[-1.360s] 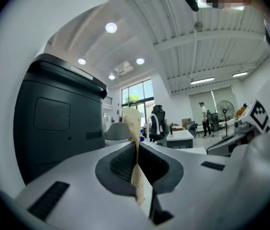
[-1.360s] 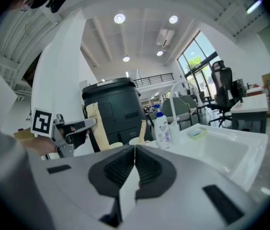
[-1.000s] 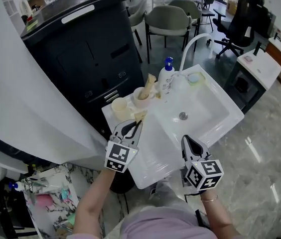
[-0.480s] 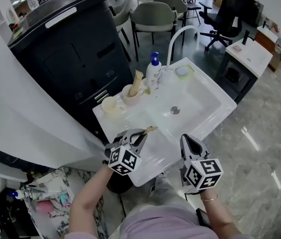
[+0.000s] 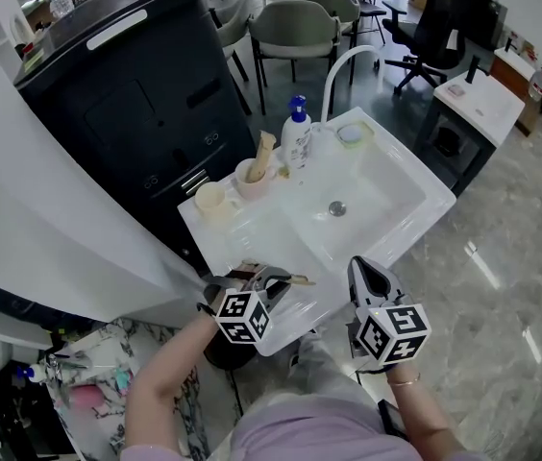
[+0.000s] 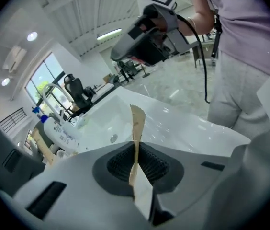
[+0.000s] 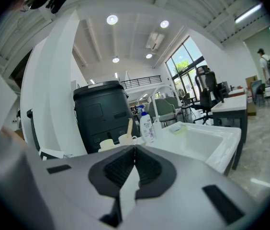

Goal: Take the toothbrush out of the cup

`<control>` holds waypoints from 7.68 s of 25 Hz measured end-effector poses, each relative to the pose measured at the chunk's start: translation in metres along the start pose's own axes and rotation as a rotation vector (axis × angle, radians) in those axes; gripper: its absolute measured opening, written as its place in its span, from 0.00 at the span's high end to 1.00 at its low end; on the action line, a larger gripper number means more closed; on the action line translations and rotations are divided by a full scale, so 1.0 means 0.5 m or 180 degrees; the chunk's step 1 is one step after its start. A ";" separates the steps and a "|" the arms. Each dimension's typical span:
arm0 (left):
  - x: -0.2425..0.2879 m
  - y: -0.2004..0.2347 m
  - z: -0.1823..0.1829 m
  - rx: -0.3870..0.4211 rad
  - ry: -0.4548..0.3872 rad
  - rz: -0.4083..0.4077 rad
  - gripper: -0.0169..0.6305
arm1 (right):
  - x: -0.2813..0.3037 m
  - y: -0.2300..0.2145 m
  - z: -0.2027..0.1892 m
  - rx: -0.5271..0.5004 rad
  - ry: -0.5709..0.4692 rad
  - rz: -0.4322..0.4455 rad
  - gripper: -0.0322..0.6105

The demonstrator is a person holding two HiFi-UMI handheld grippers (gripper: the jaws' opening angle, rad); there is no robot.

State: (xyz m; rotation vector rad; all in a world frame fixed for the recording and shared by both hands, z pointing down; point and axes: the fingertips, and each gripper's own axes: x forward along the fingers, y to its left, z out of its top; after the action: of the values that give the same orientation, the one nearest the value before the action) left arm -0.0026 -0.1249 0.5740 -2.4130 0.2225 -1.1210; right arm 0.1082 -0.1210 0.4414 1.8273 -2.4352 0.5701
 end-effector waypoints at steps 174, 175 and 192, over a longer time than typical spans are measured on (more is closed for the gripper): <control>-0.054 0.131 0.030 -0.1297 -0.0619 0.0321 0.80 | 0.013 -0.007 0.002 0.0242 0.0053 -0.0068 0.94; -0.068 0.142 0.028 -0.1365 -0.0665 0.0428 0.81 | 0.017 -0.004 0.004 0.0231 0.0055 -0.0048 0.94; -0.218 0.251 -0.084 -0.2787 -0.1022 0.1715 0.93 | 0.111 0.047 0.033 0.0075 0.0153 0.0389 0.94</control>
State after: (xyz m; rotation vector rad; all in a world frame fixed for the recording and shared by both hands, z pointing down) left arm -0.0995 -0.2132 0.4635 -2.8973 1.3927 -0.3968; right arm 0.0724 -0.1718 0.4338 1.6612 -2.5321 0.6453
